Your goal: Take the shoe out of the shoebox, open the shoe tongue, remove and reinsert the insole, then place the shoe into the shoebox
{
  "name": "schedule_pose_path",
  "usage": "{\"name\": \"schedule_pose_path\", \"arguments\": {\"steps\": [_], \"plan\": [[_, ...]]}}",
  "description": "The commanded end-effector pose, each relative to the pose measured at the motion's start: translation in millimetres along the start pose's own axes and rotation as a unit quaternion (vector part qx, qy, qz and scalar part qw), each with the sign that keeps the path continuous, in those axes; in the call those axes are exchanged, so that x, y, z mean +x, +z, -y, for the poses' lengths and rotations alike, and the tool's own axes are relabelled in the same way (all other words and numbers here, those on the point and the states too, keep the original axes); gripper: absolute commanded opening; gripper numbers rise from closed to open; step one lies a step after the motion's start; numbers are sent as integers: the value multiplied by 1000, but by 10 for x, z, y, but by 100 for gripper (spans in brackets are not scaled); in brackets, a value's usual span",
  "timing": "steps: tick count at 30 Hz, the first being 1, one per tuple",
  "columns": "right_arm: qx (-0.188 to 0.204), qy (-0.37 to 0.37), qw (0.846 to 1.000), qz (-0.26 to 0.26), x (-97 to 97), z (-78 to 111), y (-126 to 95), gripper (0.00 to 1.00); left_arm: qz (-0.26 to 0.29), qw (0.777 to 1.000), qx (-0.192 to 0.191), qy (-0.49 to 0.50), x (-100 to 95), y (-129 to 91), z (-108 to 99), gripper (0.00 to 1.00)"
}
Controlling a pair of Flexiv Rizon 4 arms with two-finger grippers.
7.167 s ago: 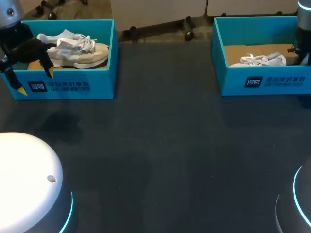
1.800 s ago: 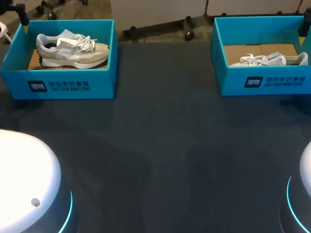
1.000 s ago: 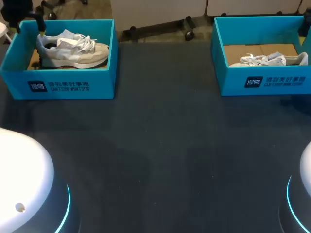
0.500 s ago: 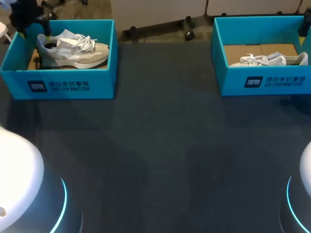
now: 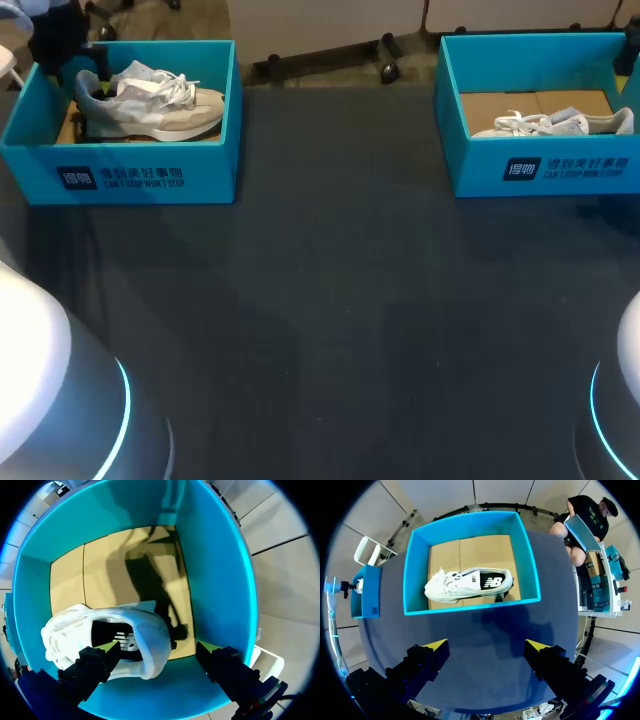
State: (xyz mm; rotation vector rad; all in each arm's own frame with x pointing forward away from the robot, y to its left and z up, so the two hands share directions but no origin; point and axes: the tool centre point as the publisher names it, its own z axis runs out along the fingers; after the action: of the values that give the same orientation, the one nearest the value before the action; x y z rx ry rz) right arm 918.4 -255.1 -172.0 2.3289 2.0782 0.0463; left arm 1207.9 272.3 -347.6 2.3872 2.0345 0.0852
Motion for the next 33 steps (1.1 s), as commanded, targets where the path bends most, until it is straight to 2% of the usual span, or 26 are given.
{"name": "schedule_pose_path", "arguments": {"steps": [1, 15, 25, 33], "plan": [[0, 1, 1000, 1, 1, 1, 1, 100, 7, 1000, 8, 5, 22, 73, -76, 100], [0, 1, 1000, 1, 1, 1, 1, 100, 6, 1000, 16, 8, -76, 249, -32, 100], [0, 1, 1000, 1, 1, 1, 1, 100, 6, 1000, 26, -4, -78, 415, -13, 100], [0, 1, 1000, 1, 1, 1, 1, 100, 7, 1000, 29, -7, -67, 452, 14, 98]]}}
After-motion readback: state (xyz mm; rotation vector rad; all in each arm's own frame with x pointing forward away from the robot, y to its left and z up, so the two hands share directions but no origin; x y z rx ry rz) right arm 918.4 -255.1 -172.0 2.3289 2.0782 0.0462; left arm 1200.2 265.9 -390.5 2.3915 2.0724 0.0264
